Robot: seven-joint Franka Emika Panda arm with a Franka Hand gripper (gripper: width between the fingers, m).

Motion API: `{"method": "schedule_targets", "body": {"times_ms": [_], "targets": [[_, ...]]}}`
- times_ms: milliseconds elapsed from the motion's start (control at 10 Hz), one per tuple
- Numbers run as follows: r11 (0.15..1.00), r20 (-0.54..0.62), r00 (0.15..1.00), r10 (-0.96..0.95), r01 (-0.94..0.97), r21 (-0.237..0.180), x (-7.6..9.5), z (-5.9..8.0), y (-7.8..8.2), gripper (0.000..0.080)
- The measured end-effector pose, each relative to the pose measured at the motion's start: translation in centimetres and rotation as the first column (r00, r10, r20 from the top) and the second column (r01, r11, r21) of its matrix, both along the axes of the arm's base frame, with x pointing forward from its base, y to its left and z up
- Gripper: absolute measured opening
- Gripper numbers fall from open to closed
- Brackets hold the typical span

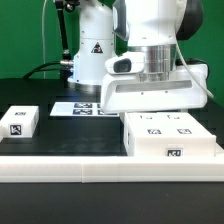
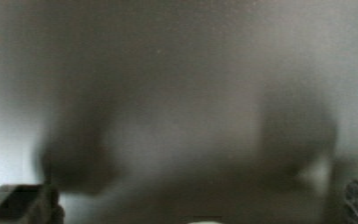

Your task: Assemble cabinet

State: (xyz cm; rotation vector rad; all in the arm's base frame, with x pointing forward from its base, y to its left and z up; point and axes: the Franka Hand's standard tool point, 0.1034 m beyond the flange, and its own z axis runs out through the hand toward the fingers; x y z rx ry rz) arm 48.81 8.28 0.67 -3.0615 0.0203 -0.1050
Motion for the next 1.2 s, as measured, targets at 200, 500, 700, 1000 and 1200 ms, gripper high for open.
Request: {"method": "schedule_targets", "body": {"times_ms": [200,500,700,1000,1200], "targets": [[1.0,0.004,1.0,0.001,-0.001,-0.001,0.09,0.0,-0.14,0.0797],[1.0,0.004,1.0,0.004,-0.004,-0.001,0.07,-0.01,-0.02,0.0512],[1.0,0.004,1.0,0.004,-0.004,-0.001,0.06,-0.01,-0.02,0.0375],[1.0,-0.001,1.0,0.014,-0.014,-0.002,-0.16,-0.11,0.02,0.0204],[1.0,-0.005,1.0,0.019,-0.019,-0.003,-0.22,0.52,0.05,0.0204]]}}
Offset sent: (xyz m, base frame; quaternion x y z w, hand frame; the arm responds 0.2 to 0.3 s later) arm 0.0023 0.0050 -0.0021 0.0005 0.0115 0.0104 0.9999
